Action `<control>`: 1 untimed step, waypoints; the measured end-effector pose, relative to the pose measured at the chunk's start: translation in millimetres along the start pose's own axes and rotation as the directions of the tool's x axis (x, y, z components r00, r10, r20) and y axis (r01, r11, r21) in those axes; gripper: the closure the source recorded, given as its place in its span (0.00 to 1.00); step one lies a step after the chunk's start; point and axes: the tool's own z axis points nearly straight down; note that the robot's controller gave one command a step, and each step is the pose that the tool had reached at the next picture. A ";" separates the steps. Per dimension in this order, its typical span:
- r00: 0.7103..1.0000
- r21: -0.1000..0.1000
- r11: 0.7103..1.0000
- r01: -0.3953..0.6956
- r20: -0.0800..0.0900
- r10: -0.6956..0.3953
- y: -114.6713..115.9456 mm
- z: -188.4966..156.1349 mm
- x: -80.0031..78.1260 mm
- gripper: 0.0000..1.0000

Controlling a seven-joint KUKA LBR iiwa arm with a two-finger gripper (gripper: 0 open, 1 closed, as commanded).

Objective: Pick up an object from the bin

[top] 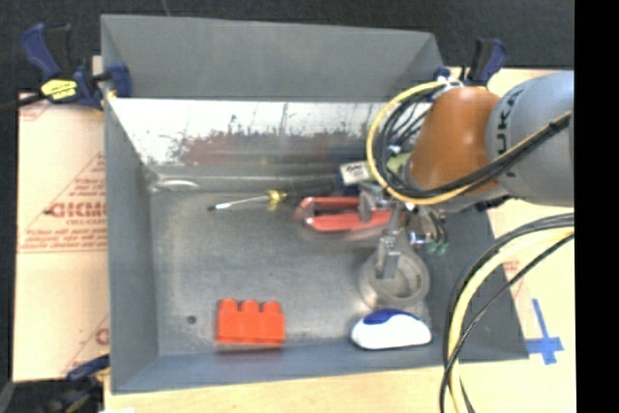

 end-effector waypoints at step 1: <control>0.997 0.006 0.997 0.076 0.002 -0.076 -0.9 -6.7 -15.8 0.00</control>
Offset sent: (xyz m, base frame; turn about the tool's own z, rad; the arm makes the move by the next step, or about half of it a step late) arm 0.0076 -0.0088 -0.0015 -0.0008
